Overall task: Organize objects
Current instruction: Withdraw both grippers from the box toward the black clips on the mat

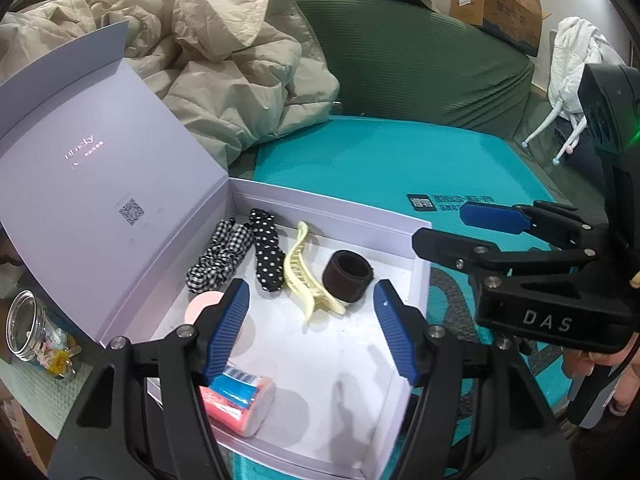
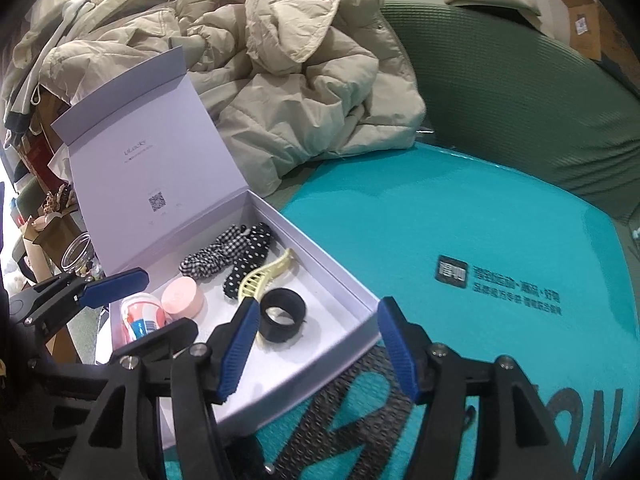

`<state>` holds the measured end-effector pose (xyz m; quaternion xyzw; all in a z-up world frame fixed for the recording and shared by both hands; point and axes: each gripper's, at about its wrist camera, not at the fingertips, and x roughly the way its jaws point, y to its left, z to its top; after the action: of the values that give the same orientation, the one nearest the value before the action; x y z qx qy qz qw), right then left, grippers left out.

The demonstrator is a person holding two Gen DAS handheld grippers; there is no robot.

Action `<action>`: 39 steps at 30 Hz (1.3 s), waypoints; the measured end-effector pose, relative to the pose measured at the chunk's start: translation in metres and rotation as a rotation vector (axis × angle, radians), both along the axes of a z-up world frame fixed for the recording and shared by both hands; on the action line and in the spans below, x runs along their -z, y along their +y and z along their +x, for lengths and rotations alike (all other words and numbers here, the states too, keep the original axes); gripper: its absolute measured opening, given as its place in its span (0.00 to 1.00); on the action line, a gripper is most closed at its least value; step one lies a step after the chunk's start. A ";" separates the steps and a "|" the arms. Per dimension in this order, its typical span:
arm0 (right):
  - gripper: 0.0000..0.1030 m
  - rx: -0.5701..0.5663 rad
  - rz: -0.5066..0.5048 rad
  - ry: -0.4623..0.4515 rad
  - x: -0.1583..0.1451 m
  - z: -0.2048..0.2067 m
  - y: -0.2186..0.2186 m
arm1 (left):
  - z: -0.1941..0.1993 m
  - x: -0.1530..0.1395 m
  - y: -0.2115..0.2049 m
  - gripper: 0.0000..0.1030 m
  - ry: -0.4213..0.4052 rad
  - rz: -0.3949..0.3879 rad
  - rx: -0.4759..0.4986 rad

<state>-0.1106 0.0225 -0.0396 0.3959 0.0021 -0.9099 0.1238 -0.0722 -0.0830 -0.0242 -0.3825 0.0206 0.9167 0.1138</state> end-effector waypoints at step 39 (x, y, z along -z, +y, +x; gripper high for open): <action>0.65 0.116 0.024 -0.021 0.012 0.068 0.091 | 0.048 0.004 0.092 0.66 -0.018 0.021 0.178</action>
<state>-0.0427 0.1135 -0.0516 0.4066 -0.0112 -0.9111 0.0662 -0.0240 0.0089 -0.0285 -0.3862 0.0441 0.8996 0.1989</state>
